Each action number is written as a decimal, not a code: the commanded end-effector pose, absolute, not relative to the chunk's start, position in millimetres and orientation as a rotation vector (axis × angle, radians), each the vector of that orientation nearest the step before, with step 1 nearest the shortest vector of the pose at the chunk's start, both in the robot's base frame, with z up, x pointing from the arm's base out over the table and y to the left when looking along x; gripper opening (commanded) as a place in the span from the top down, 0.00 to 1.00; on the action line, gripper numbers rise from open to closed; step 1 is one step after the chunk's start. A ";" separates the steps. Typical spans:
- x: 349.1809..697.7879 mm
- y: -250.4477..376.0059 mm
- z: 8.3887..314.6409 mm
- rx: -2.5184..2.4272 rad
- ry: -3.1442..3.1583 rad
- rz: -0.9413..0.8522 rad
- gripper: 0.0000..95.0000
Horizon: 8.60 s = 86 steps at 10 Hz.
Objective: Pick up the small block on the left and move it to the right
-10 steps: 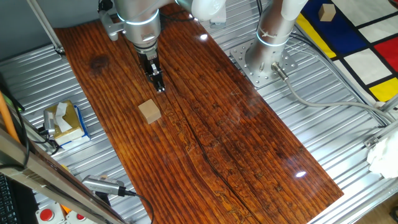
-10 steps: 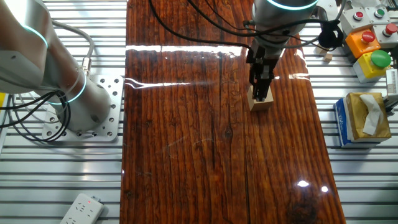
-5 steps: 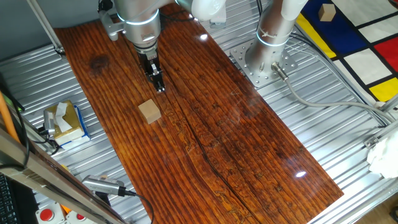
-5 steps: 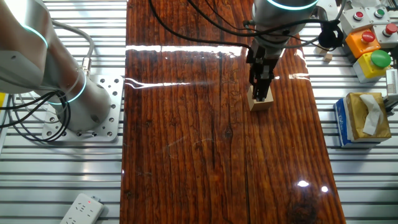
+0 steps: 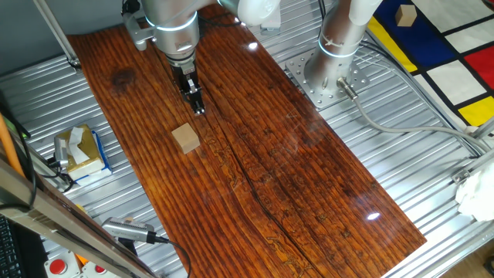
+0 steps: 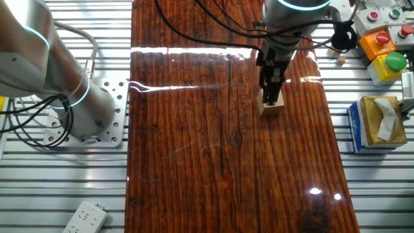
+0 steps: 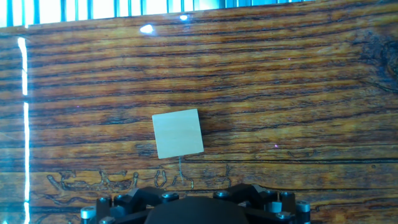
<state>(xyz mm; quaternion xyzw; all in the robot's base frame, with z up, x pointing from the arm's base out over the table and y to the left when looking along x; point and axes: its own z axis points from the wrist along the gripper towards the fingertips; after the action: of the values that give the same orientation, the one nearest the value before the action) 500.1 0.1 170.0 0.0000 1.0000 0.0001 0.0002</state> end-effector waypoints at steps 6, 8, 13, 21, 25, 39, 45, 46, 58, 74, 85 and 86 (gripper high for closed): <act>499.9 0.1 170.0 -0.021 3.049 -0.002 1.00; 499.8 0.4 170.0 -0.023 3.050 -0.003 1.00; 499.8 0.4 170.2 -0.015 3.045 -0.003 1.00; 503.6 -11.7 172.7 -0.037 3.039 -0.036 1.00; 506.2 -22.1 174.7 -0.066 3.022 -0.031 0.60; 554.2 -20.7 150.2 -0.043 2.989 0.001 0.20; 574.0 -7.8 148.1 0.013 2.975 0.028 0.20; 573.5 -7.8 147.2 0.019 2.978 0.026 0.20; 533.1 24.1 121.7 0.128 2.937 0.024 0.20; 534.0 16.8 121.1 0.168 3.121 0.087 0.20; 529.0 24.0 119.3 0.110 3.114 0.067 0.40; 527.6 26.9 119.0 0.110 3.114 0.068 0.40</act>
<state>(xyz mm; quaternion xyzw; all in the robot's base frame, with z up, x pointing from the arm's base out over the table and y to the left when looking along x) 526.1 27.6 119.2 0.0353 0.9991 0.0217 0.0128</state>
